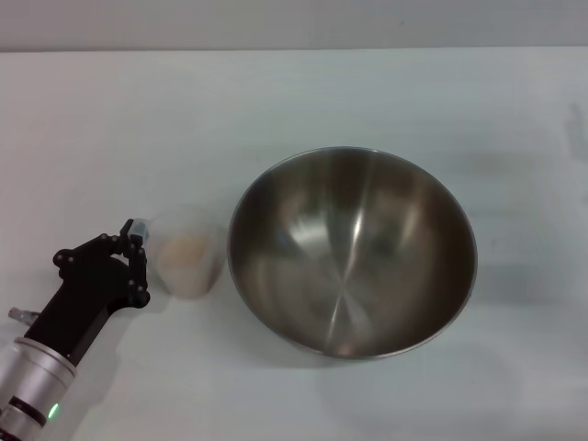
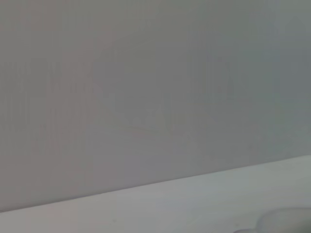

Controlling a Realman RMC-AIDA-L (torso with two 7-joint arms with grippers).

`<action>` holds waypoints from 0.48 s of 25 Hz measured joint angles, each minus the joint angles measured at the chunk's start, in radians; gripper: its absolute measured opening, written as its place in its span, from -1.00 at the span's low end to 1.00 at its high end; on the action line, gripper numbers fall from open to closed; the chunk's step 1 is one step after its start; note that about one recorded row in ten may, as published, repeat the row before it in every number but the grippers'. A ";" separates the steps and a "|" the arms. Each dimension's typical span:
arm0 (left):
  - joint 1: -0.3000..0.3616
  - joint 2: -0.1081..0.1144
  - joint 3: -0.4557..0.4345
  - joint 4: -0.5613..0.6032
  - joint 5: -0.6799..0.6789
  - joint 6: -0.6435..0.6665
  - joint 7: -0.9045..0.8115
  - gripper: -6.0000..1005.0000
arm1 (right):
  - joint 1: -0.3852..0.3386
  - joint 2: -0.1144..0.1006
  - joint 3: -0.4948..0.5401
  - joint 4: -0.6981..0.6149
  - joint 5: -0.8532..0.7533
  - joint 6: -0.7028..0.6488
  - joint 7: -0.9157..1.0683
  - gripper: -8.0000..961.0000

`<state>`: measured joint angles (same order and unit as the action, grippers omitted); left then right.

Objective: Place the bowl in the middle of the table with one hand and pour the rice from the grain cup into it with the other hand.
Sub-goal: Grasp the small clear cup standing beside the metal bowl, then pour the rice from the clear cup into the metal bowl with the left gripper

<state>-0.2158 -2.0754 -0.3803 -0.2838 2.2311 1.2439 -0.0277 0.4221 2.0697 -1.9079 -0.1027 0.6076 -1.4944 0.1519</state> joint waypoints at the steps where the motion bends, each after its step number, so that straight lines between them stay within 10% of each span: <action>1: -0.002 0.000 0.000 0.000 0.000 0.000 -0.001 -0.47 | 0.000 0.000 0.000 0.000 0.000 0.000 0.000 0.10; 7: -0.011 -0.001 -0.010 -0.008 -0.004 0.017 0.004 -0.93 | 0.000 0.000 0.000 0.000 0.002 0.004 0.000 0.10; 12: -0.022 -0.003 -0.055 -0.031 -0.004 0.083 0.123 -0.94 | -0.003 0.000 0.001 0.000 0.002 0.002 0.000 0.10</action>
<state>-0.2380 -2.0784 -0.4357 -0.3151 2.2267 1.3271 0.0953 0.4196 2.0693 -1.9069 -0.1027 0.6093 -1.4920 0.1518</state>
